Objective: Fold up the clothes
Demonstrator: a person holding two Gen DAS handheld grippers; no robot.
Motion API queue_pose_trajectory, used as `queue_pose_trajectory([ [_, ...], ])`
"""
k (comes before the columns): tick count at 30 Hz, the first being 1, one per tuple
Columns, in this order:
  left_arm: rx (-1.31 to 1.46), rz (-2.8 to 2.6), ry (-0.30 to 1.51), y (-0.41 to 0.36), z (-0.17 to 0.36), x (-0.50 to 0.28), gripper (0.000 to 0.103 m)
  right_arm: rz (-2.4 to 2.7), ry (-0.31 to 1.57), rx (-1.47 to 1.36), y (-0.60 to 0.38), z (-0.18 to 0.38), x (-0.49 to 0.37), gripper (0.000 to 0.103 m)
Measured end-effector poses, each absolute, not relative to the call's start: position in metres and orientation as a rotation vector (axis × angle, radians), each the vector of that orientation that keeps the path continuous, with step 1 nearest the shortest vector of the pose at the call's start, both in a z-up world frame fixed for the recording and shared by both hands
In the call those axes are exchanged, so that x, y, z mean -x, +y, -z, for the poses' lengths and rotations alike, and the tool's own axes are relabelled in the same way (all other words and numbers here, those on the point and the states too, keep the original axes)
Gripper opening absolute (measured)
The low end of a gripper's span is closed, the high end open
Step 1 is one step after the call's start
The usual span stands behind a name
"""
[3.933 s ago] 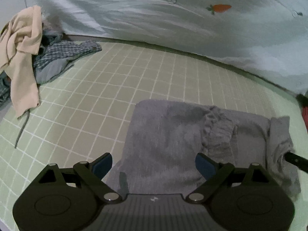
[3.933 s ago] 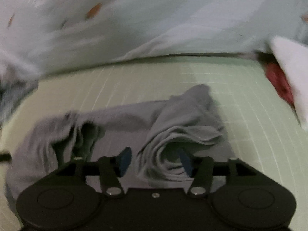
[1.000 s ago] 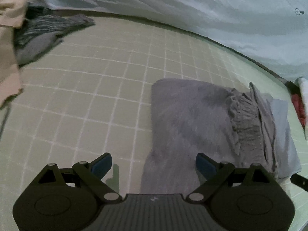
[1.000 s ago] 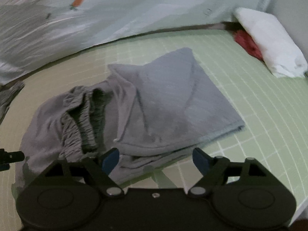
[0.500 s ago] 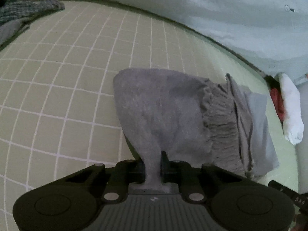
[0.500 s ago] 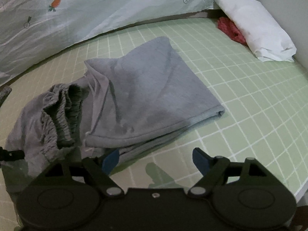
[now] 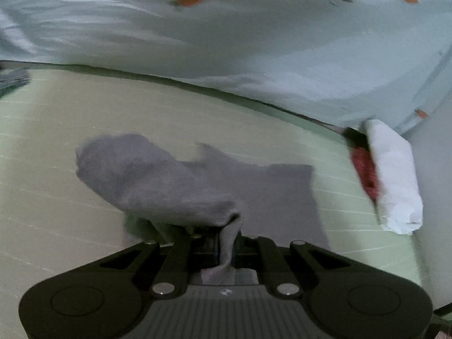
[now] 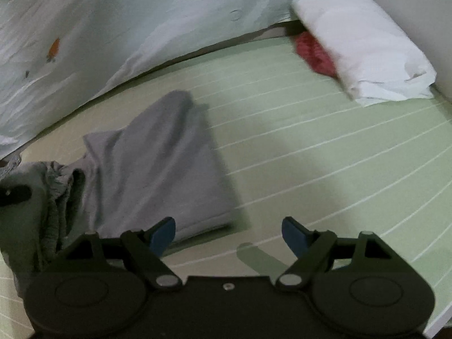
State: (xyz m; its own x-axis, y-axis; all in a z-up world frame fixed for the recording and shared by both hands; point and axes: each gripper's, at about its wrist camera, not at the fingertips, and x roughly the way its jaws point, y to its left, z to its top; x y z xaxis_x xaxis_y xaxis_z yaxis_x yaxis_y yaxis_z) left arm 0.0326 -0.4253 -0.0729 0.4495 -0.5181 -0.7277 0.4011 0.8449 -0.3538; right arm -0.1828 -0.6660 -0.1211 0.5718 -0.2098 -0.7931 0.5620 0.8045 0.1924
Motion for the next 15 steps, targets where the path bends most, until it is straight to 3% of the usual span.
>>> queue_pose_trajectory([
  [4, 0.138, 0.534, 0.989, -0.475, 0.096, -0.023, 0.010, 0.476, 0.854, -0.468, -0.697, 0.126, 0.196, 0.083],
  [7, 0.103, 0.461, 1.028, -0.489, 0.099, -0.017, 0.018, 0.466, 0.855, -0.483, -0.705, 0.127, 0.194, 0.083],
  [10, 0.133, 0.476, 1.011, -0.477, 0.083, -0.013, 0.038, 0.444, 0.849, -0.503, -0.704, 0.125, 0.185, 0.083],
  [12, 0.144, 0.445, 0.982, -0.461, 0.070, -0.011, 0.062, 0.429, 0.845, -0.517, -0.703, 0.124, 0.180, 0.083],
  [15, 0.141, 0.411, 0.915, -0.437, 0.050, -0.009, 0.080, 0.407, 0.839, -0.537, -0.701, 0.122, 0.172, 0.083],
])
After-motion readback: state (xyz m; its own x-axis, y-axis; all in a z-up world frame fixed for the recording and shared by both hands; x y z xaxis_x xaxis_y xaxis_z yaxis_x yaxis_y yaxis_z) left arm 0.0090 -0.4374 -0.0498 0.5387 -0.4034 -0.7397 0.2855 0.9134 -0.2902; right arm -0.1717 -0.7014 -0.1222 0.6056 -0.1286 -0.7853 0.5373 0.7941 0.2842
